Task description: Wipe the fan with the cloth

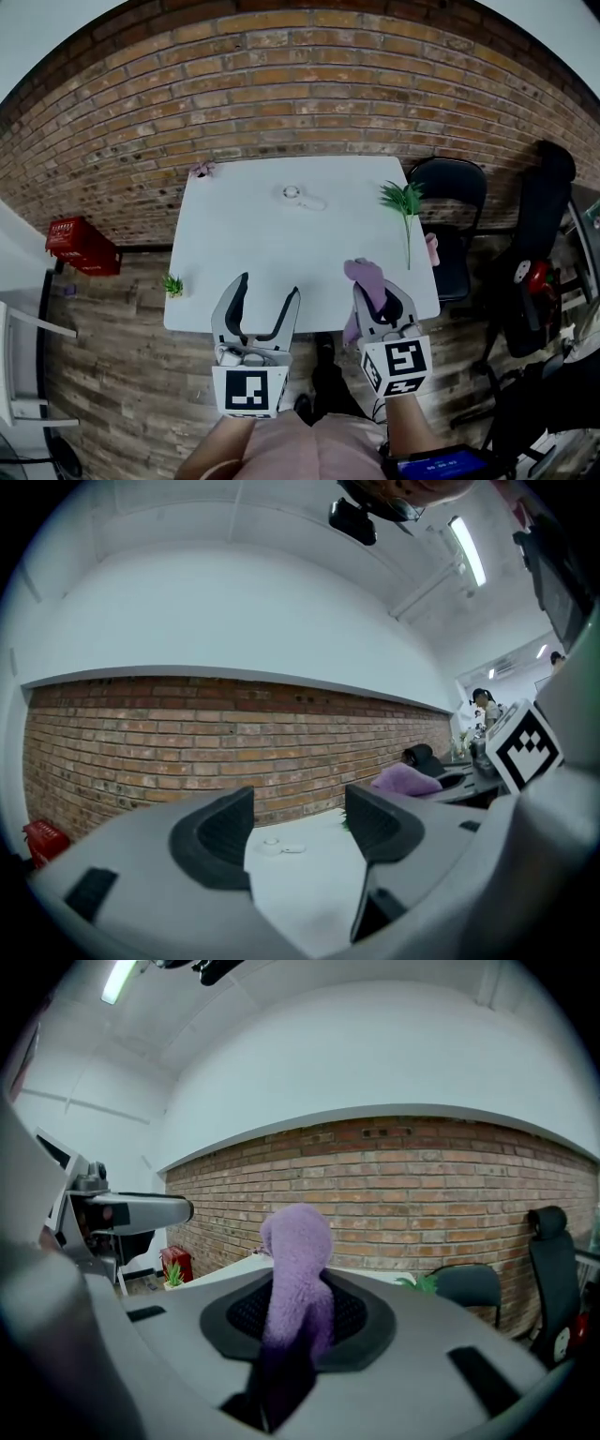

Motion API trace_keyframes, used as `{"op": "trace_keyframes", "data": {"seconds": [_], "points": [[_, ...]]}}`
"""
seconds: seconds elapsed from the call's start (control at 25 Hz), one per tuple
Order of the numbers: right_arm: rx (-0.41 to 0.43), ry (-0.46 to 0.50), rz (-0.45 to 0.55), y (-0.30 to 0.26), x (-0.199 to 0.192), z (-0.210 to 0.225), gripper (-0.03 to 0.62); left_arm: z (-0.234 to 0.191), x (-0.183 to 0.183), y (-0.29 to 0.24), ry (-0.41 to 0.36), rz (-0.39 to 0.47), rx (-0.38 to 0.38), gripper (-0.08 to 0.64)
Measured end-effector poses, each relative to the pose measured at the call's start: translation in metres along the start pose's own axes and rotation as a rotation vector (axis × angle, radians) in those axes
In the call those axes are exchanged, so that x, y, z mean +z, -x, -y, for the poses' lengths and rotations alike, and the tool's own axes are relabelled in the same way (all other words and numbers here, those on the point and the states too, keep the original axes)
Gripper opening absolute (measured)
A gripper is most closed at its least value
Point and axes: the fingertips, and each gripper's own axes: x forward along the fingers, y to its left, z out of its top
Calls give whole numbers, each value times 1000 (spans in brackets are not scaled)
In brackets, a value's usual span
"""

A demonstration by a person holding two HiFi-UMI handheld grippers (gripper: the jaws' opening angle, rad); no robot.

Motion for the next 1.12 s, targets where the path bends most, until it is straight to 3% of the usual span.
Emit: {"op": "trace_keyframes", "data": {"seconds": [0.28,0.6,0.92,1.12], "points": [[24,-45,-25,-79,-6,59,92,-5,-15,-92,-29,-61,12,302],[85,-34,1,-162,26,111,92,-20,1,-178,-56,-66,75,302],[112,-8,7,-215,50,124,92,-50,9,-214,-55,-54,127,302],[112,6,-56,-250,36,121,92,-74,-9,-233,-12,-79,125,302]]}}
